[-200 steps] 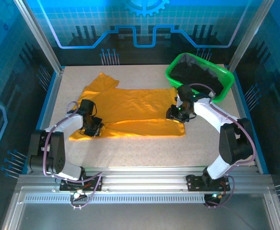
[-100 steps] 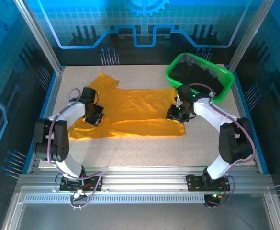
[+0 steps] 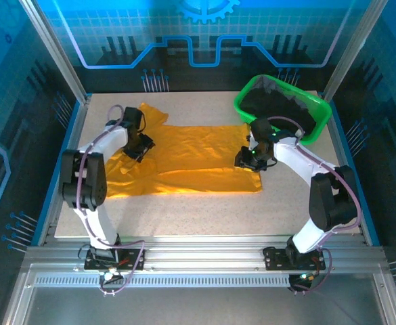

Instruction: Fold and stack the t-shirts

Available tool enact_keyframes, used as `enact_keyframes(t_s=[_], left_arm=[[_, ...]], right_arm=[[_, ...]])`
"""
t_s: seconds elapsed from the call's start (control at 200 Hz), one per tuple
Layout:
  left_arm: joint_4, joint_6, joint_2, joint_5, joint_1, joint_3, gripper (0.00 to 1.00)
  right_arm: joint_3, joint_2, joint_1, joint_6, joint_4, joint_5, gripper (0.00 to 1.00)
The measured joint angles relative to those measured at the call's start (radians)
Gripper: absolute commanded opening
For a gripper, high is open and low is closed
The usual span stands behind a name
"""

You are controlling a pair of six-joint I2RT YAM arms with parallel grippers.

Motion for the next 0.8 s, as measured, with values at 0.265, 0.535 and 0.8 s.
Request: enact_keyframes(t_s=[0.265, 0.535, 0.8], left_arm=[[0.130, -0.248, -0.341, 0.001, 0.043, -0.351, 0.73], [0.289, -0.447, -0.230, -0.008, 0.065, -0.420, 0.73], [0.319, -0.414, -0.090, -0.048, 0.132, -0.281, 0.68]], right_arm=[[0.019, 0.047, 0.002, 0.000, 0.002, -0.016, 0.37], [0.064, 0.074, 0.019, 0.000, 0.004, -0.024, 0.36], [0.063, 0.074, 0.022, 0.000, 0.004, -0.026, 0.36]])
